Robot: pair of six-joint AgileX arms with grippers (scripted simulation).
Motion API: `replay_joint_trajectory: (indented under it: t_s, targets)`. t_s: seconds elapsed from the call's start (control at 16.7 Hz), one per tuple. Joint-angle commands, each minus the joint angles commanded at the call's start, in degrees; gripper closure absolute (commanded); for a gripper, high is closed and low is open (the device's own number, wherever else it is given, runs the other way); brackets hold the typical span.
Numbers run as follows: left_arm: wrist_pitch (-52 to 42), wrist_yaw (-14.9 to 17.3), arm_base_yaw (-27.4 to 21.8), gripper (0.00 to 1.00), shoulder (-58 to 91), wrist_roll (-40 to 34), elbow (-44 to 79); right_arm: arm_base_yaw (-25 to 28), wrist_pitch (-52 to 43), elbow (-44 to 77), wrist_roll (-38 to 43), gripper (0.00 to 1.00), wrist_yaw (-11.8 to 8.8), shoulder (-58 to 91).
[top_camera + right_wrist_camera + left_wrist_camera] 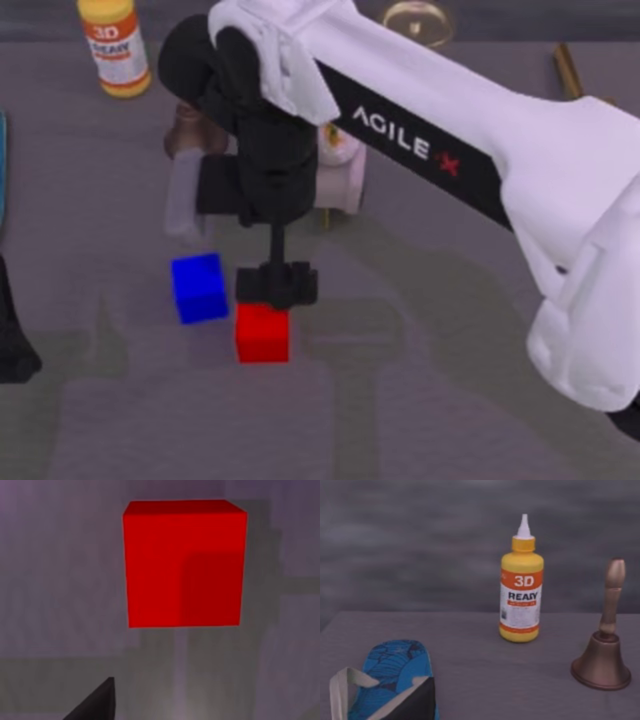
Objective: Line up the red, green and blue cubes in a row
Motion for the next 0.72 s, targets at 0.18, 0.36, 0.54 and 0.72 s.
replay_joint_trajectory:
  t_s: [0.18,0.36,0.54,0.72]
  targets:
    - [0.0,0.0,0.0,0.00,0.0,0.0,0.0,-6.6,4.2,-10.4,-4.4,0.00,0.0,-6.0]
    - [0.0,0.0,0.0,0.00,0.0,0.0,0.0,-15.0,9.3,-23.4,-10.2,0.00,-0.1,-13.3]
    - [0.0,0.0,0.0,0.00,0.0,0.0,0.0,-24.0,14.7,-38.8,-16.4,0.00,-0.1,-21.2]
    - [0.0,0.0,0.0,0.00,0.0,0.0,0.0,-32.4,20.1,-53.1,-22.2,0.00,-0.1,-28.9]
